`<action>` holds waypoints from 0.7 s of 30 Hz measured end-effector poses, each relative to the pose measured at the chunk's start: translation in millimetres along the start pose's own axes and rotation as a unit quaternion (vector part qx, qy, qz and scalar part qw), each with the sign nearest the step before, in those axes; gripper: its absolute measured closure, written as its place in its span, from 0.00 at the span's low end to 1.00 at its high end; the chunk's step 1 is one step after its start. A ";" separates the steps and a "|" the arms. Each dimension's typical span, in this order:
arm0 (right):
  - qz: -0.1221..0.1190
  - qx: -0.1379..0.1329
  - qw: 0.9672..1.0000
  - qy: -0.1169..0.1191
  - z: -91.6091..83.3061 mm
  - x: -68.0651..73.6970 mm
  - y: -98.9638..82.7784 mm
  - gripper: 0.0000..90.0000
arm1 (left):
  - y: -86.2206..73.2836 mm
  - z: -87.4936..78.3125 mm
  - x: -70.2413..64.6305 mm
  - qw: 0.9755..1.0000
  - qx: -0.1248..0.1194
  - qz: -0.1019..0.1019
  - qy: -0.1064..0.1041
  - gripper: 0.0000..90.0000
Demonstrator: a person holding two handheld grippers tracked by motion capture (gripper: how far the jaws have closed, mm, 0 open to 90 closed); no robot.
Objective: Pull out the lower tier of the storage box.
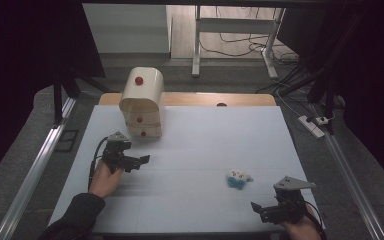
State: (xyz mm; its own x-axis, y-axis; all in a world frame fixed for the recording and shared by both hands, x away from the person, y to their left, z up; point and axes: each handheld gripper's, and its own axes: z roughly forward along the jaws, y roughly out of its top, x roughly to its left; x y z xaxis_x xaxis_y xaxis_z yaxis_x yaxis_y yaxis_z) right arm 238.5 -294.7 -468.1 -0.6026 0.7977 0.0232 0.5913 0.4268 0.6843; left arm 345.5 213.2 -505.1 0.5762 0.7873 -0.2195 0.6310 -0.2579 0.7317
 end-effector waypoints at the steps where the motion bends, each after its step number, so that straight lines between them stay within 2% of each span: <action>1: 0.000 0.000 1.000 0.000 0.0 0.1 0.0 0.00 | 1.0 1.4 0.2 1.000 0.002 0.002 0.003 0.00; 6: -0.001 0.002 1.000 0.000 0.4 0.5 0.1 0.00 | 6.0 6.2 2.1 1.000 0.008 0.009 0.017 0.00; 13: -0.001 0.005 1.000 0.000 0.8 0.8 0.2 0.00 | 12.4 12.1 7.9 0.999 0.008 0.001 0.031 0.00; 21: -0.003 0.006 1.000 0.000 1.1 1.0 0.2 0.00 | 18.6 18.6 12.3 0.999 0.012 0.001 0.048 0.01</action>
State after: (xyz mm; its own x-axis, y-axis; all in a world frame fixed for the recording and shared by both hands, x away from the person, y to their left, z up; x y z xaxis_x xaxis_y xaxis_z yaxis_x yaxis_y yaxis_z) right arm 238.7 -293.3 -468.7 -0.6066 0.7947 0.0199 0.5944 0.4367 0.6753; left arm 373.9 207.7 -506.2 0.5257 0.8367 -0.1537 0.6427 -0.2722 0.7161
